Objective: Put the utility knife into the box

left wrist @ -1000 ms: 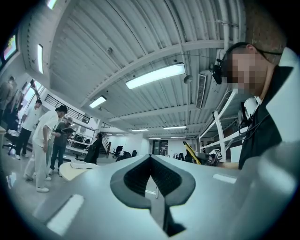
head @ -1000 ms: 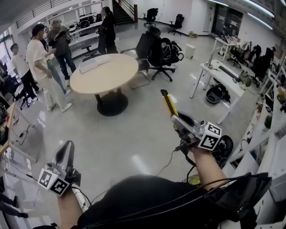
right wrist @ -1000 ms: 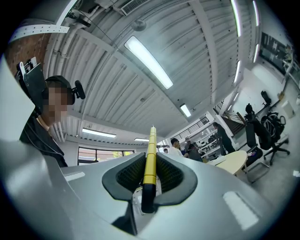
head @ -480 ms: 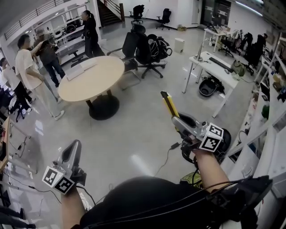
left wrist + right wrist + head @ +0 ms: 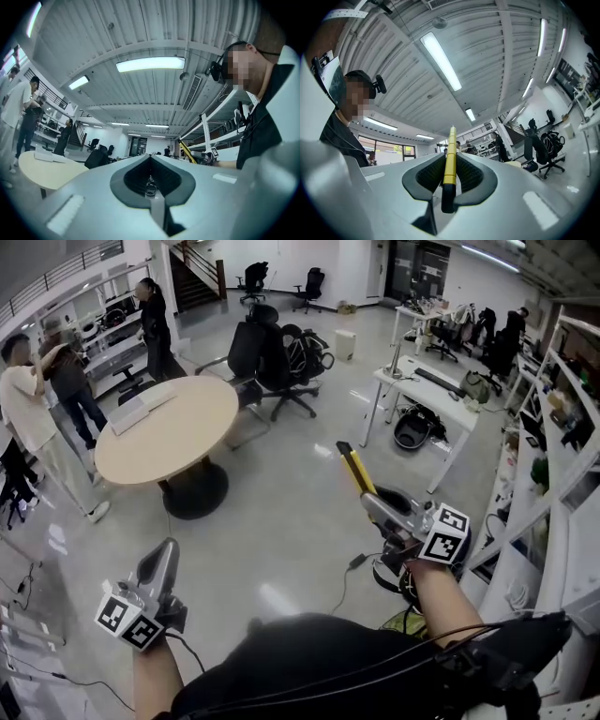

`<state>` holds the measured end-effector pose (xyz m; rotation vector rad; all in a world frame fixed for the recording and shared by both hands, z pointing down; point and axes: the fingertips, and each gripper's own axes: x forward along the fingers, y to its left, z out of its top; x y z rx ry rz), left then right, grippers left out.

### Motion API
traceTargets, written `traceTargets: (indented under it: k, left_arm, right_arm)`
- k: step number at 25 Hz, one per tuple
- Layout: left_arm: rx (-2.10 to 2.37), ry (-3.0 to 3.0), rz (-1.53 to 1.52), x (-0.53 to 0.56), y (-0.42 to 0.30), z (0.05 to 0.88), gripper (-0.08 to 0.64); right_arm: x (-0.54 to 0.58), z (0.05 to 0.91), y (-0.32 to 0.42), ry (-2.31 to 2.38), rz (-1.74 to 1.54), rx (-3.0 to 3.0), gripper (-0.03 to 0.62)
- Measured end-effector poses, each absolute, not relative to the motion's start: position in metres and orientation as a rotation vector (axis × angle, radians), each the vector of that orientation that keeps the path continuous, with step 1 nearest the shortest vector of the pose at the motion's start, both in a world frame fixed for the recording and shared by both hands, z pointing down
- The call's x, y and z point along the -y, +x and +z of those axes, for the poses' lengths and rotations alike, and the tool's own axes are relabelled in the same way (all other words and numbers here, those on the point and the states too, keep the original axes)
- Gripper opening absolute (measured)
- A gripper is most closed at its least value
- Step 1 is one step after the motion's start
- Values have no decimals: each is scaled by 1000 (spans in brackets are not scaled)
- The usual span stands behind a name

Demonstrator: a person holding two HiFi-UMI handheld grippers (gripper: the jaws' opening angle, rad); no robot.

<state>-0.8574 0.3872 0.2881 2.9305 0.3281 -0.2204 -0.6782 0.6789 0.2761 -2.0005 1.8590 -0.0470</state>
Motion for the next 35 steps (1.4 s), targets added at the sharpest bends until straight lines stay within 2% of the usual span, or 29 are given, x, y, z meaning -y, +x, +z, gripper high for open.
traceTargets:
  k: [10, 16, 26, 35]
  left_arm:
    - [-412, 2973, -241, -229, -787, 276, -6]
    - [-456, 2958, -216, -181, -736, 288, -6]
    - [-425, 2979, -167, -194, -617, 288, -6]
    - [-363, 2974, -230, -270, -472, 263, -6]
  right_arm:
    - [-531, 250, -623, -2049, 25, -1789, 89]
    - [-486, 267, -577, -2081, -14, -1742, 89]
    - [-507, 277, -447, -2047, -24, -1712, 89]
    - [-551, 247, -303, -1993, 9, -1842, 87]
